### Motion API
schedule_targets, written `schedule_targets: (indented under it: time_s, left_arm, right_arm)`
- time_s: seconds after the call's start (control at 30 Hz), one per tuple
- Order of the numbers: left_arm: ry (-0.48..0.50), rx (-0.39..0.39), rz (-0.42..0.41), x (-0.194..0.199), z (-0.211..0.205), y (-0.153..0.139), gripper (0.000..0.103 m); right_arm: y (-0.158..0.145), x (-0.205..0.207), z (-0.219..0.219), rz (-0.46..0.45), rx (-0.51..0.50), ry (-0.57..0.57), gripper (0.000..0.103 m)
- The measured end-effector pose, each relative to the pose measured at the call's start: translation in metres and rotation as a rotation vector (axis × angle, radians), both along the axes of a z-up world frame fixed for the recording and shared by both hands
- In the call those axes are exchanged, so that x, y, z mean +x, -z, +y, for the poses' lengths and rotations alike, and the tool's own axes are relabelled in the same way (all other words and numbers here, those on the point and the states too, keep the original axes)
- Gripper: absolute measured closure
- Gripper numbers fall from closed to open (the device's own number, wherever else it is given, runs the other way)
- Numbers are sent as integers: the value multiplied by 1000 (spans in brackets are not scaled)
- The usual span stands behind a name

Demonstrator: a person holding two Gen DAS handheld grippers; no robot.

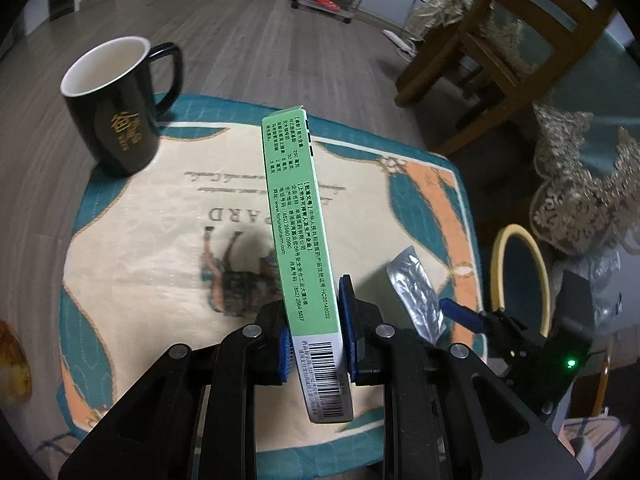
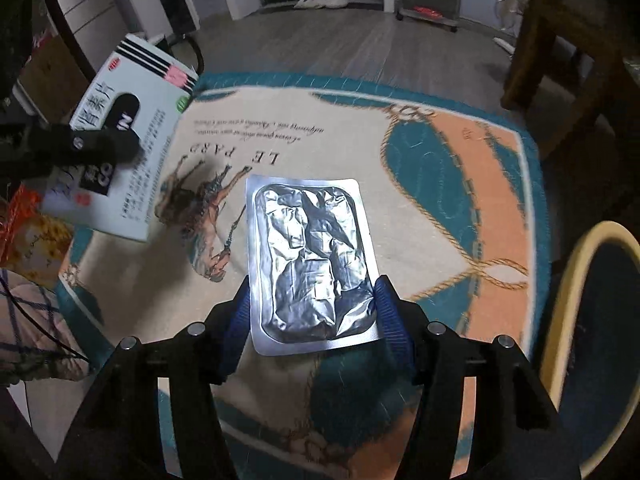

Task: Collect trash
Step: 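Grasp the large foil blister tray with the right tool while the left tool holds the box, then carry box and foil tray over the bin and open both tools to drop them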

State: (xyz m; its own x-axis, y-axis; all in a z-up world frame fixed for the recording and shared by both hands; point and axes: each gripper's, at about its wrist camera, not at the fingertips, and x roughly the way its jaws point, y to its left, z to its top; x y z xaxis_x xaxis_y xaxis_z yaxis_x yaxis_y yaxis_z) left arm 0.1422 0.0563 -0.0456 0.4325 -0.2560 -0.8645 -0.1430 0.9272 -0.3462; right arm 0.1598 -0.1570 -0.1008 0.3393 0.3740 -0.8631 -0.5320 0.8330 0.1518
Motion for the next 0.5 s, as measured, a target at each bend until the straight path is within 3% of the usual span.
schedule_targets:
  time_s: [0.5]
  left_arm:
    - [174, -48, -103, -2, -85, -38, 82]
  right_arm:
    - [-61, -34, -90, -80, 102, 210, 44]
